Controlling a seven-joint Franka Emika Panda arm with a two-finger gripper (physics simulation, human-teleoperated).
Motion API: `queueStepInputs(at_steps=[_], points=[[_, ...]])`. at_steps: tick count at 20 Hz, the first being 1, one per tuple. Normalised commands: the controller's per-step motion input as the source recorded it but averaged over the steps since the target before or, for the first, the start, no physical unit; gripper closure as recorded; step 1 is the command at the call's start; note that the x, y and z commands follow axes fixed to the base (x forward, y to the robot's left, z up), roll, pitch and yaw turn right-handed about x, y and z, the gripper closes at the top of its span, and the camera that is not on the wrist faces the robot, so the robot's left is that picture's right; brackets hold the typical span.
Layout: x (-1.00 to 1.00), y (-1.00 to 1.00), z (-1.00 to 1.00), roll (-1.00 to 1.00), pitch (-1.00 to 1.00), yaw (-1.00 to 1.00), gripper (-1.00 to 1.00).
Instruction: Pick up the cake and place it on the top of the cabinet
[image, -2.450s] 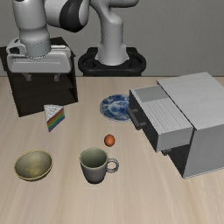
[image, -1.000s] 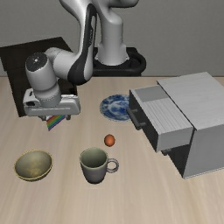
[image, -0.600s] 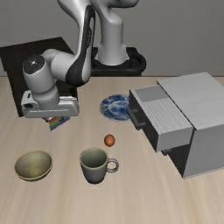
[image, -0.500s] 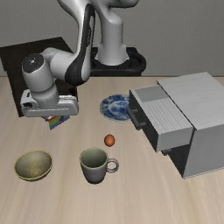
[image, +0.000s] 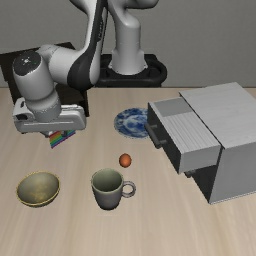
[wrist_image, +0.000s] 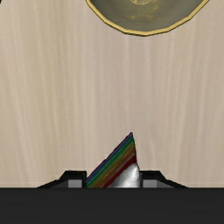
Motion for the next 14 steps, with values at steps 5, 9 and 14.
queueStepInputs(at_steps=[5, 9, 14], points=[[0.0, 0.0, 1.0, 0.0, 0.0, 0.0, 1.0], [0.0, 0.0, 1.0, 0.0, 0.0, 0.0, 1.0], [0.0, 0.0, 1.0, 0.0, 0.0, 0.0, 1.0]])
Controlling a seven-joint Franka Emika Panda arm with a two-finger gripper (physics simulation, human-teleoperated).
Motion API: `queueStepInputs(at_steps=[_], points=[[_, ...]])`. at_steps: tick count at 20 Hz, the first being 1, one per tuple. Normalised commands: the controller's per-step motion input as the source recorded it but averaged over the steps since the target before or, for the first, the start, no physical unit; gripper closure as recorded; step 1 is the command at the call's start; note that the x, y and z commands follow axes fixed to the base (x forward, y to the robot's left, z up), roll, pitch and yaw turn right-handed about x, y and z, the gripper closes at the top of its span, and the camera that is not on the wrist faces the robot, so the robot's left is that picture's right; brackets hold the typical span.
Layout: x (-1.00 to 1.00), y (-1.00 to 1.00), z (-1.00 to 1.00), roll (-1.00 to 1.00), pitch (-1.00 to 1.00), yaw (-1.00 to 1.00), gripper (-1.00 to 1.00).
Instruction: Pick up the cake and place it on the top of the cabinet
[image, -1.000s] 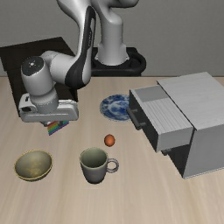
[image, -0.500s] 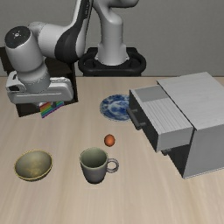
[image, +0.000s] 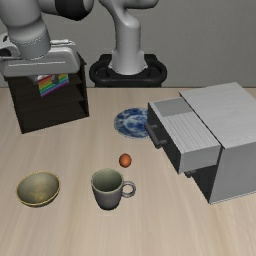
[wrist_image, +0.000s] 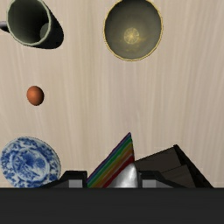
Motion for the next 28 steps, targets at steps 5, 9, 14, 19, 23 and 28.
queueStepInputs(at_steps=[5, 9, 14, 19, 23, 28], points=[[0.0, 0.2, 0.8, 0.0, 0.0, 0.0, 1.0], [0.0, 1.0, 0.0, 0.0, 0.0, 0.0, 1.0], [0.0, 1.0, 0.0, 0.0, 0.0, 0.0, 1.0], [0.0, 1.0, 0.0, 0.0, 0.0, 0.0, 1.0], [0.0, 1.0, 0.0, 0.0, 0.0, 0.0, 1.0], [0.0, 1.0, 0.0, 0.0, 0.0, 0.0, 1.0]])
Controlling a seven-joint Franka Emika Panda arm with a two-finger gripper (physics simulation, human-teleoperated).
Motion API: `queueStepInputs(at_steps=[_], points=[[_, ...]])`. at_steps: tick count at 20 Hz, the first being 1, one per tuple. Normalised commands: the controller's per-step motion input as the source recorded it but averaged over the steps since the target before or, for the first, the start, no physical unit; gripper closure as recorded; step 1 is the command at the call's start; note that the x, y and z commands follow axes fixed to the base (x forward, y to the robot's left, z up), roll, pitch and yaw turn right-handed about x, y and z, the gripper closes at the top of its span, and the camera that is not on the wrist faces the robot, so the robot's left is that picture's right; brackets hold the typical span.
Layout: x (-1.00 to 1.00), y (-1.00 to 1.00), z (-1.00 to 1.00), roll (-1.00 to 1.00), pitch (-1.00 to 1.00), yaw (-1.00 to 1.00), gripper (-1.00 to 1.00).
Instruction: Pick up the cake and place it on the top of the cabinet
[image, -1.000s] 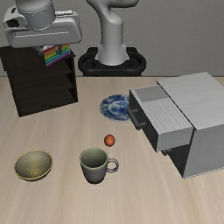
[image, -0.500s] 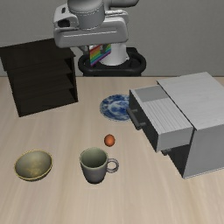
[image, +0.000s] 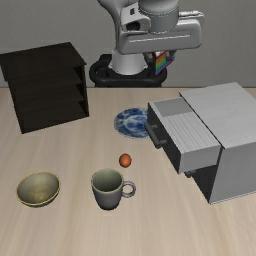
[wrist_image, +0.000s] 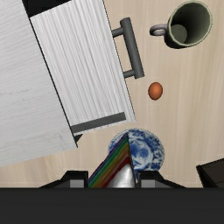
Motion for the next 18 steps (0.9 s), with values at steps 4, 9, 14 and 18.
queueStepInputs(at_steps=[4, 9, 14, 18], points=[[0.0, 1.0, 0.0, 0.0, 0.0, 0.0, 1.0], [0.0, 1.0, 0.0, 0.0, 0.0, 0.0, 1.0], [0.2, 0.8, 0.0, 0.0, 0.0, 0.0, 1.0], [1.0, 0.0, 0.0, 0.0, 0.0, 0.0, 1.0]])
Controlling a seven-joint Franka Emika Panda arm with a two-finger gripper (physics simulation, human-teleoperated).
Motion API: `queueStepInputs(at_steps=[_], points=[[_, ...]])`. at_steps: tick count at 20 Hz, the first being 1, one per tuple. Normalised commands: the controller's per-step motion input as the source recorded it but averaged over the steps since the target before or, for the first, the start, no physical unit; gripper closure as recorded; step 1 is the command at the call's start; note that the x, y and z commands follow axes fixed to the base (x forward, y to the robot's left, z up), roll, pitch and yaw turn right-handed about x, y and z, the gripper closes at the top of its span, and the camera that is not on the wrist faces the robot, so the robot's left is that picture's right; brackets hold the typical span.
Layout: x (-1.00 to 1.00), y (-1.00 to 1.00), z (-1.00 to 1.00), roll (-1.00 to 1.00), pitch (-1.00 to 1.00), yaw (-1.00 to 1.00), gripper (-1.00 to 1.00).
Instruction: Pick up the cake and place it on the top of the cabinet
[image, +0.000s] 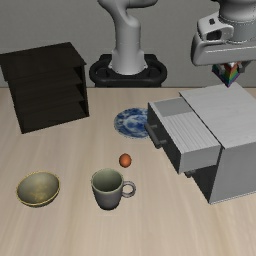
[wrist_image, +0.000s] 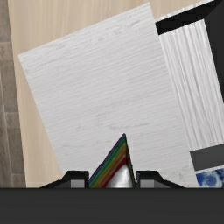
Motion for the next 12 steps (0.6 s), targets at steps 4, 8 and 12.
queueStepInputs(at_steps=[4, 8, 12], points=[[0.5, 0.25, 0.0, 0.0, 0.0, 0.0, -1.0], [0.0, 0.0, 0.0, 0.0, 0.0, 0.0, -1.0], [0.0, 0.0, 0.0, 0.0, 0.0, 0.0, -1.0]])
